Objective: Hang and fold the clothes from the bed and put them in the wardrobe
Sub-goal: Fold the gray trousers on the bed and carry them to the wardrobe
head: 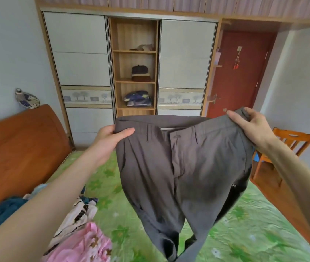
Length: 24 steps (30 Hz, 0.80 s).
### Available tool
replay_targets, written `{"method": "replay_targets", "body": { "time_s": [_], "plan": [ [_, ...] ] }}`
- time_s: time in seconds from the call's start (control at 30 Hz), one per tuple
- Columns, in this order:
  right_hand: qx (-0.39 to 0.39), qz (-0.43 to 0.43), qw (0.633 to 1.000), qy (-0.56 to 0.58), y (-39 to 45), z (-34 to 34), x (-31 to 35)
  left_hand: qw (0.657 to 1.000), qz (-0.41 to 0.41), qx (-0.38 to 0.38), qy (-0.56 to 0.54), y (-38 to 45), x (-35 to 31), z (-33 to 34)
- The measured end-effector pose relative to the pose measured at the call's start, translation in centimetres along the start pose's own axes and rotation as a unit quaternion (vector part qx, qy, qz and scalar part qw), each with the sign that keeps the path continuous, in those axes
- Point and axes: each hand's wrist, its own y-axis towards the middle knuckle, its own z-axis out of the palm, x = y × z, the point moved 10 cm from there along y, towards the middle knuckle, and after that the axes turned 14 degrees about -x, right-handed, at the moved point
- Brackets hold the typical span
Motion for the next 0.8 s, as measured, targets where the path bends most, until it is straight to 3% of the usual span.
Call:
{"method": "replay_targets", "body": {
  "time_s": [0.2,0.3,0.43,0.57,0.7,0.8],
  "plan": [
    [-0.041,-0.046,0.997,-0.050,0.0,-1.2,1.1,0.999,0.031,0.015,0.018,1.0,-2.5,0.5],
    [-0.025,-0.080,0.989,-0.124,0.2,-1.3,1.6,0.997,0.050,0.014,0.055,1.4,-3.6,0.2],
    [-0.077,-0.056,0.988,-0.119,0.6,-2.3,1.3,0.999,0.010,0.003,0.033,1.7,-3.1,0.2],
    [-0.059,-0.045,0.990,-0.120,0.3,-1.2,1.4,0.998,-0.027,-0.052,-0.007,2.2,-2.5,-0.3],
    [-0.040,-0.020,0.992,-0.118,0.7,-0.2,0.5,0.988,-0.014,-0.153,0.007,2.2,-2.3,-1.0],
    [-0.042,0.019,0.995,-0.087,0.3,1.0,-0.8,0.982,-0.006,-0.186,0.017,1.1,-1.6,0.8]
  ]
}}
